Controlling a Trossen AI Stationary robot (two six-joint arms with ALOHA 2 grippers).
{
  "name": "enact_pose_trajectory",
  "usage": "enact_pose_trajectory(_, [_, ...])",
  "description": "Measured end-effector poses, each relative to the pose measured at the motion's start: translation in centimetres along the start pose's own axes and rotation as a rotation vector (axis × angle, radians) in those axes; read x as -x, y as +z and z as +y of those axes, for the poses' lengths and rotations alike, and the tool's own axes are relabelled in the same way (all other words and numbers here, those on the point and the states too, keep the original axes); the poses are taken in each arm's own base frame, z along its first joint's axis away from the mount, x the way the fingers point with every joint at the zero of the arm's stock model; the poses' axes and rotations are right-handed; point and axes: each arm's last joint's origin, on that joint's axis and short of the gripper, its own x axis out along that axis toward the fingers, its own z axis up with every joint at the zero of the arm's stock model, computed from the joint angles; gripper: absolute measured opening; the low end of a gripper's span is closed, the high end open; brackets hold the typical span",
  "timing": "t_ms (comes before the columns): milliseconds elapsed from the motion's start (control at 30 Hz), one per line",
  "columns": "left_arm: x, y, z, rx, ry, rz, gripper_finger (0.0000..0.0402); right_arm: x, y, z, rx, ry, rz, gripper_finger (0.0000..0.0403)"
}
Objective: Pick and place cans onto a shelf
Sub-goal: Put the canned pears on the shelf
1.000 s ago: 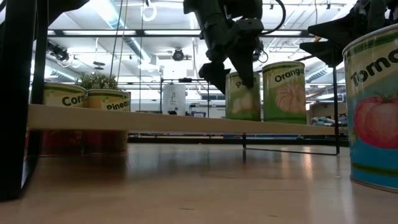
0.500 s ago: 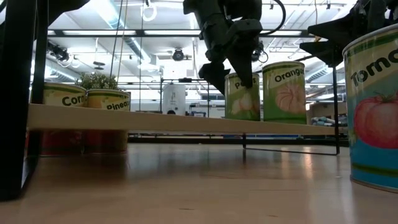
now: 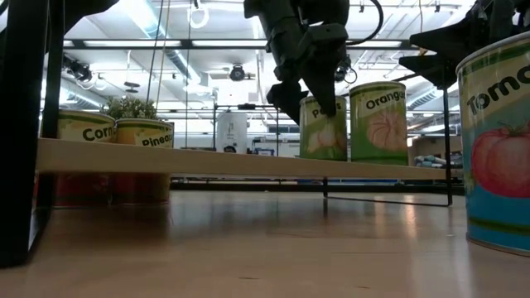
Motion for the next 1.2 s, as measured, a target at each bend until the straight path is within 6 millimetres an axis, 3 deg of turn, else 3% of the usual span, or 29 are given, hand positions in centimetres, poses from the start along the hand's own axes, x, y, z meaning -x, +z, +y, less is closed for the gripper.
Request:
enact_pose_trajectory(667, [0.0,0.0,-0.6,-0.107,0.091,-0.037,0.0357,0.0,0.0,0.0,0.0,0.0,0.0,0.0347])
enact_pose_trajectory(867, [0.0,0.0,-0.6,-0.121,0.101,-0.034,0.0395,0.0,0.0,0.0,0.0,0.0,0.001,0.0347])
enact_pose_trajectory(1200, [1.1,0.3,-0.3,-0.139,0.119,-0.042,0.0397,0.0,0.0,0.0,0.0,0.0,0.0,0.0347])
